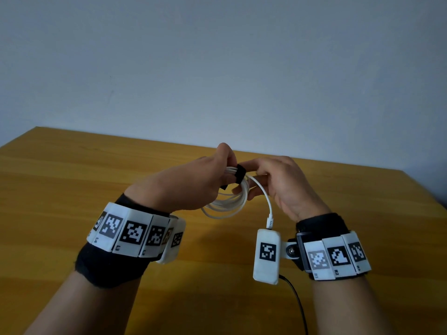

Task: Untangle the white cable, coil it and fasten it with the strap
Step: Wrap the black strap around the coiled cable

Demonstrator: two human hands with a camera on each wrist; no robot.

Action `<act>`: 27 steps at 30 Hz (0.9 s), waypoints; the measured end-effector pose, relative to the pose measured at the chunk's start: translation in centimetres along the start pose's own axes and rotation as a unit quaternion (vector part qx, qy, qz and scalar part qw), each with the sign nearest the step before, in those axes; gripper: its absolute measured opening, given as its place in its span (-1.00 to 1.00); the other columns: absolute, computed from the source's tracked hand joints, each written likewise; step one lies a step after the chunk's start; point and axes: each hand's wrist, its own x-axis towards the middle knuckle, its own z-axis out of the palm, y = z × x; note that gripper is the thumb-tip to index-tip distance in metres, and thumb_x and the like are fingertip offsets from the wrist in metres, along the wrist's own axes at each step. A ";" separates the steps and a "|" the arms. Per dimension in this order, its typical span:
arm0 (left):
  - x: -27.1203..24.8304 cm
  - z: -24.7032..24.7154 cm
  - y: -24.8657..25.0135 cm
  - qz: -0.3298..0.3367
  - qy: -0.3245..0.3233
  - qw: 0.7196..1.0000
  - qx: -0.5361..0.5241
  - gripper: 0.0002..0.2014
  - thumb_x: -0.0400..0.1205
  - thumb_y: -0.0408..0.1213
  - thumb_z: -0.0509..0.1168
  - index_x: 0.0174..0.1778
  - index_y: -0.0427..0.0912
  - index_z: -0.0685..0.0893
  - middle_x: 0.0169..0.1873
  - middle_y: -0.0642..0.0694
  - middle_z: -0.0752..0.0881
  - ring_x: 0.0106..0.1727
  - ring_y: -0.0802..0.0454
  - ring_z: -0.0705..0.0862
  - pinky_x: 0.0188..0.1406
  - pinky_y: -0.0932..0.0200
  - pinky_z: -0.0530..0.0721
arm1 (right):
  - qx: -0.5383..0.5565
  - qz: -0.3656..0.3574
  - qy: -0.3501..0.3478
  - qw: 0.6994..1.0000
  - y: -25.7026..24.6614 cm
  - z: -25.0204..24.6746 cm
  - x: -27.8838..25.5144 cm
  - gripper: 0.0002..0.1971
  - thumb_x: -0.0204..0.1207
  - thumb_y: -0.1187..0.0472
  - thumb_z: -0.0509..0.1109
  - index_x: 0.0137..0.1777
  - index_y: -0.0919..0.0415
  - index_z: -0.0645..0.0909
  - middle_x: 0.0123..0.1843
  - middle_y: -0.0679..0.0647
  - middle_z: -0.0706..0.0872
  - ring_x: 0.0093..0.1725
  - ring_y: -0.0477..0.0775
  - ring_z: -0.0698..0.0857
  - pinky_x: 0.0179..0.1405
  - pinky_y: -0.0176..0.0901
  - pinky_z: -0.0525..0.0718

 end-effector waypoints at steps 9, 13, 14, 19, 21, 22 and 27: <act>0.0 0.1 0.4 -0.017 -0.038 0.998 -0.038 -0.87 0.80 -0.18 0.14 0.18 0.00 0.30 -0.05 -0.06 0.74 -0.23 0.09 0.63 -0.30 0.15 0.62 | -0.050 -0.016 0.067 0.996 0.2 0.0 -0.2 -0.85 0.55 0.30 0.59 0.10 0.27 0.87 -0.13 0.09 0.93 -0.20 -0.04 0.90 -0.45 -0.27 0.76; 0.1 0.3 0.5 -0.035 -0.062 0.997 -0.042 -0.81 0.80 -0.16 0.13 0.22 -0.01 0.24 0.01 -0.10 0.77 -0.05 -0.12 0.71 -0.04 -0.20 0.72 | -0.043 -0.030 0.119 0.991 0.3 0.5 -0.1 -0.84 0.52 0.34 0.63 0.08 0.23 0.82 -0.16 0.08 0.91 -0.25 -0.02 0.90 -0.49 -0.22 0.76; 0.1 0.3 0.5 -0.040 -0.065 0.996 -0.042 -0.80 0.80 -0.17 0.13 0.24 -0.03 0.23 0.01 -0.10 0.76 -0.03 -0.10 0.71 0.00 -0.17 0.72 | -0.046 -0.036 0.133 0.989 0.4 0.5 0.0 -0.85 0.52 0.34 0.62 0.07 0.22 0.80 -0.16 0.06 0.90 -0.27 -0.02 0.90 -0.51 -0.20 0.76; 0.2 0.4 0.3 -0.058 -0.062 0.996 -0.024 -0.79 0.81 -0.14 0.11 0.27 -0.04 0.22 -0.10 -0.07 0.72 -0.22 0.05 0.64 -0.21 0.11 0.62 | -0.107 -0.087 0.185 0.973 0.3 0.9 0.0 -0.81 0.54 0.30 0.61 -0.06 0.06 0.65 -0.10 -0.03 0.86 -0.35 -0.01 0.87 -0.64 -0.23 0.65; 0.2 0.4 0.2 -0.064 -0.057 0.996 -0.022 -0.80 0.80 -0.13 0.11 0.26 -0.03 0.24 -0.13 -0.06 0.72 -0.33 0.14 0.57 -0.31 0.21 0.53 | -0.118 -0.116 0.200 0.966 0.3 1.1 0.0 -0.74 0.53 0.29 0.62 -0.12 0.02 0.58 -0.10 -0.02 0.86 -0.35 0.00 0.84 -0.59 -0.26 0.64; 0.2 0.4 0.2 -0.065 -0.056 0.996 -0.022 -0.80 0.80 -0.12 0.11 0.26 -0.03 0.25 -0.13 -0.06 0.72 -0.36 0.16 0.56 -0.32 0.22 0.51 | -0.123 -0.131 0.204 0.962 0.3 1.2 0.1 -0.72 0.52 0.29 0.63 -0.14 0.00 0.56 -0.12 -0.01 0.87 -0.36 -0.04 0.83 -0.52 -0.30 0.64; 0.1 0.4 0.3 -0.072 -0.061 0.995 -0.019 -0.81 0.81 -0.13 0.11 0.27 -0.06 0.27 -0.11 -0.04 0.70 -0.30 0.20 0.59 -0.28 0.21 0.58 | -0.141 -0.171 0.196 0.955 0.3 1.5 0.0 -0.66 0.46 0.27 0.68 -0.18 -0.03 0.53 -0.16 0.04 0.88 -0.28 0.00 0.87 -0.20 0.10 0.83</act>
